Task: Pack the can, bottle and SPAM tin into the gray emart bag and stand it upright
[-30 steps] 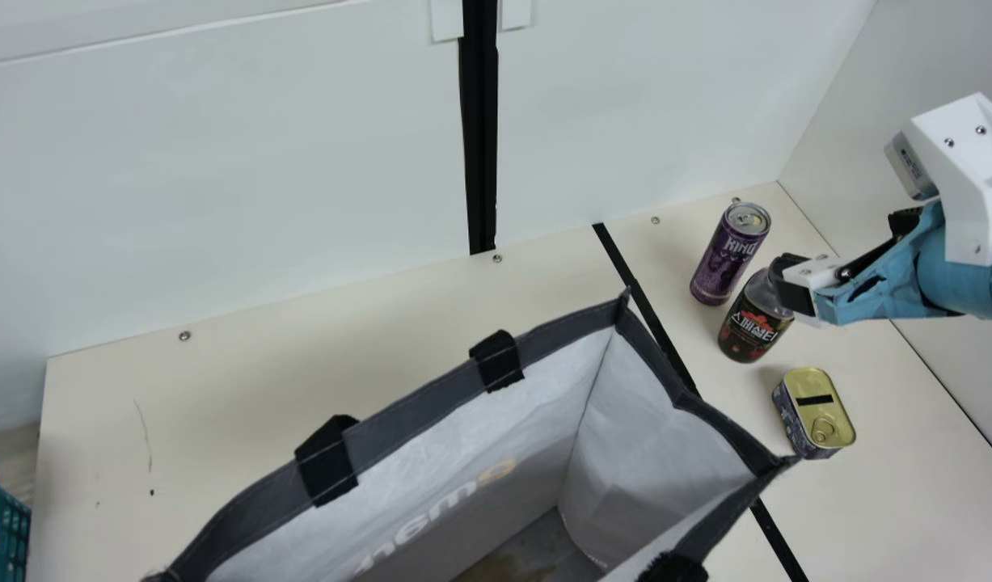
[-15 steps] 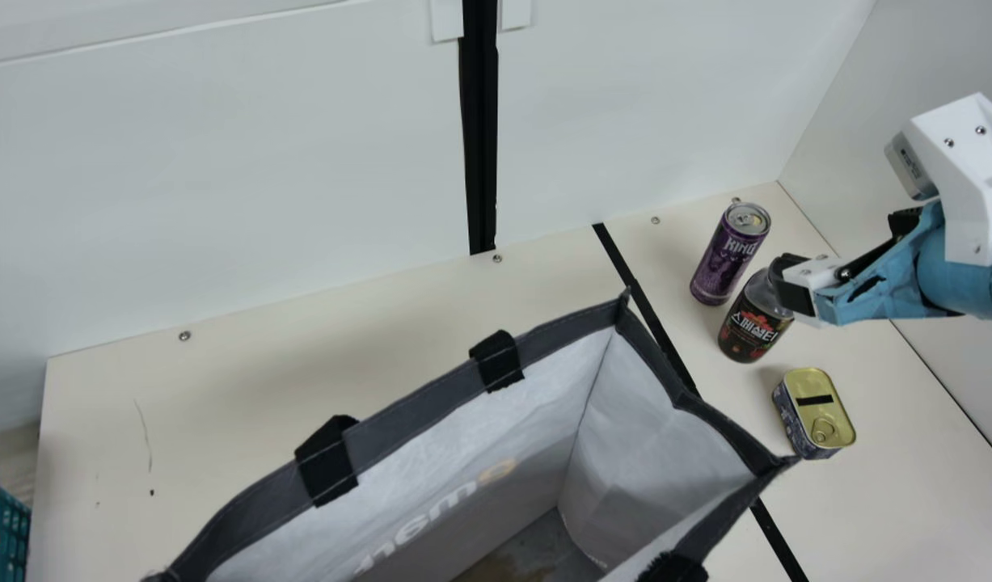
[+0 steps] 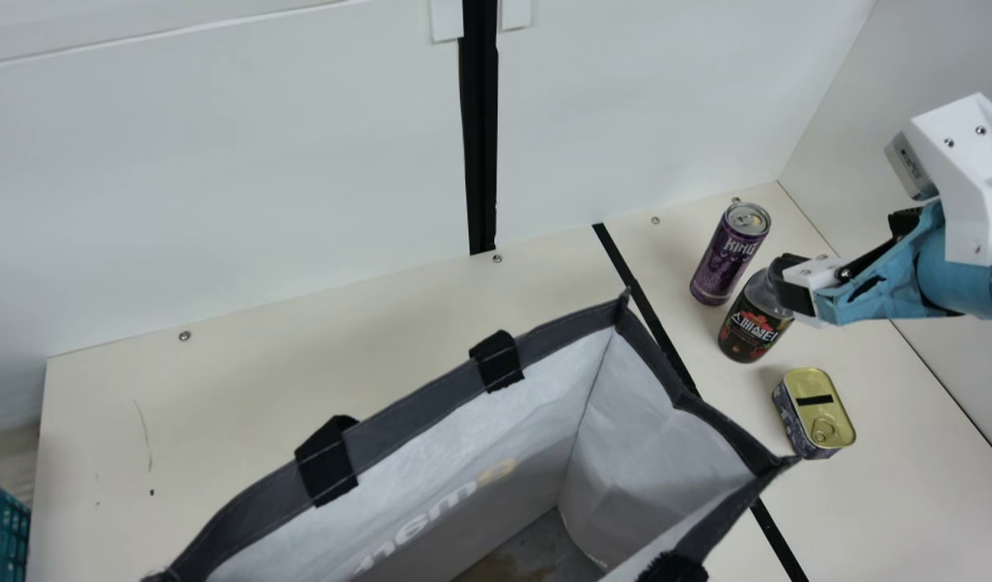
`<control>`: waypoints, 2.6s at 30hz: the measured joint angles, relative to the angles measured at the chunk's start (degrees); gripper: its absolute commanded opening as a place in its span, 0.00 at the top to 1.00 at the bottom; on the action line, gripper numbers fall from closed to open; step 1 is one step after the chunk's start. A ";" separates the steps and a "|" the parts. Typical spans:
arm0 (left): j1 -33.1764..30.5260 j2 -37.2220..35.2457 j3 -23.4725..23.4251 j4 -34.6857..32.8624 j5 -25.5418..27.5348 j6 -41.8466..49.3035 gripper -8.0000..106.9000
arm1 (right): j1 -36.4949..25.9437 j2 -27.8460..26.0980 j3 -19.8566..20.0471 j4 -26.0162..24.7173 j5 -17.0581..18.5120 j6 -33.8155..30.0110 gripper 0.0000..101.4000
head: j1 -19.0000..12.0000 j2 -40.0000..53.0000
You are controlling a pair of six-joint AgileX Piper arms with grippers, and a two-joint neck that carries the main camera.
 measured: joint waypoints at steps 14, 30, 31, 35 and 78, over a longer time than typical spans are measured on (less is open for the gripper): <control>0.12 6.42 -10.74 -8.44 1.73 6.19 0.15 | 0.00 0.00 0.00 0.00 0.00 0.00 0.06 | 0.00 -0.09; -3.19 9.61 -14.77 -19.07 1.73 13.64 0.15 | 0.00 0.00 0.00 0.00 0.00 0.00 0.06 | 0.00 -0.09; -3.79 9.73 -14.90 -19.46 1.73 13.93 0.15 | 0.00 0.00 0.00 0.00 0.00 0.00 0.06 | 0.00 0.00; -6.34 10.13 -15.11 -20.01 1.73 15.16 0.15 | 0.00 0.00 0.00 0.00 0.00 0.00 0.06 | 0.00 0.00; -28.67 18.57 -16.79 -22.24 1.75 17.15 0.15 | 0.00 0.00 0.00 0.00 0.00 0.00 0.06 | 0.00 -0.09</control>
